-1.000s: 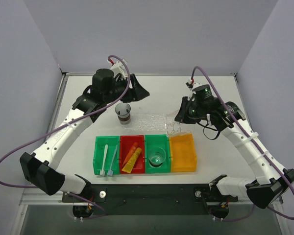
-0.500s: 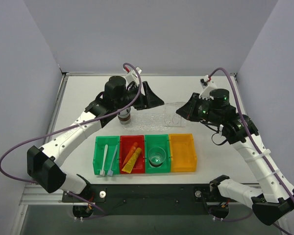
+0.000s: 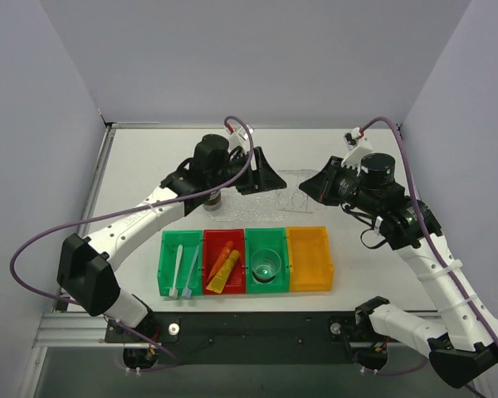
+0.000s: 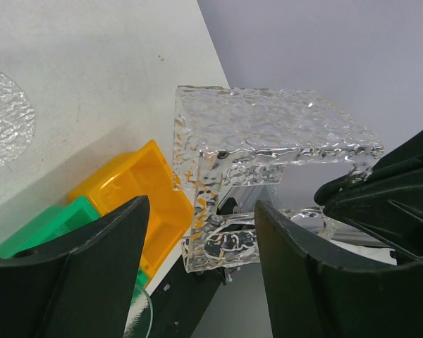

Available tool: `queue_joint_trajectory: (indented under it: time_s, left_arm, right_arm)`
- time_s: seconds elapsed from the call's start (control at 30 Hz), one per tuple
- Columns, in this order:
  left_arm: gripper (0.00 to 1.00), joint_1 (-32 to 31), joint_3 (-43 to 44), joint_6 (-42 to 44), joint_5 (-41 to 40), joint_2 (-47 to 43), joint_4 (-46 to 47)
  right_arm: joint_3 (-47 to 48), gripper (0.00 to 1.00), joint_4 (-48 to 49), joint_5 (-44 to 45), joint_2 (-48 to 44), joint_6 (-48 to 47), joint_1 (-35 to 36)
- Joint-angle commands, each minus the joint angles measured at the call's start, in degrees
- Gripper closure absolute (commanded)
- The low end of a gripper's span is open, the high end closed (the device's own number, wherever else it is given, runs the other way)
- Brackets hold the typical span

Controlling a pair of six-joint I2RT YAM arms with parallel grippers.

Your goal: Prepare toiletry sets of a toothbrush and toothpaste on the tray

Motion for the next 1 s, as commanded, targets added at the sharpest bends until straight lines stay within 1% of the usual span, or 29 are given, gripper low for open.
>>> queue_joint_trajectory:
  time_s: [0.0, 0.23, 0.4, 0.47, 0.57, 0.6, 0.7, 0.73, 0.8, 0.83, 0.93, 0.97]
  left_arm:
    - [0.29, -0.35, 2.59, 0.06, 1.35, 0.62, 2.16]
    - [0.33, -0.61, 3.29, 1.73, -0.05, 1.41, 0.84]
    - [0.40, -1.05, 4.52, 2.43, -0.67, 2.29, 0.05]
    - [0.41, -1.32, 5.22, 2.61, -0.84, 2.82, -0.30]
    - [0.46, -1.40, 6.19, 2.96, -1.02, 3.52, -0.92]
    - [0.51, -1.40, 6.37, 3.05, -1.28, 3.61, -1.27]
    - [0.58, -1.49, 7.16, 3.84, -1.98, 4.05, -2.32]
    - [0.64, -1.58, 7.42, 4.36, -2.16, 4.14, -2.67]
    - [0.69, -1.67, 8.21, 4.81, -2.51, 4.49, -3.64]
    - [0.74, -1.67, 8.48, 5.16, -2.60, 4.75, -3.90]
    - [0.81, -1.67, 8.92, 4.98, -2.60, 5.28, -4.43]
    - [0.89, -1.67, 9.09, 4.98, -2.69, 5.37, -4.52]
  right_arm:
    - [-0.39, 1.00, 3.88, -0.44, -1.75, 0.47, -0.42]
    - [-0.48, 1.00, 3.88, -0.88, -0.87, 0.82, -0.51]
    - [-0.39, 1.00, 4.14, -1.40, -0.08, 0.74, -0.42]
    - [-0.39, 1.00, 4.23, -1.58, 0.18, 0.74, -0.51]
    - [-0.39, 1.00, 4.40, -1.67, 0.54, 0.82, -0.42]
    - [-0.39, 1.00, 4.40, -1.75, 0.80, 0.82, -0.42]
    - [-0.48, 1.00, 4.40, -1.75, 1.15, 0.74, -0.51]
    - [-0.57, 1.00, 4.40, -1.67, 1.24, 0.56, -0.51]
    - [-0.66, 1.00, 4.32, -1.23, 1.41, 0.56, -0.51]
    - [-0.74, 1.00, 4.23, -0.97, 1.68, 0.47, -0.60]
    - [-0.74, 1.00, 3.44, -0.35, 2.03, -0.05, -0.42]
    - [-0.66, 1.00, 2.92, 0.17, 2.29, -0.32, -0.51]
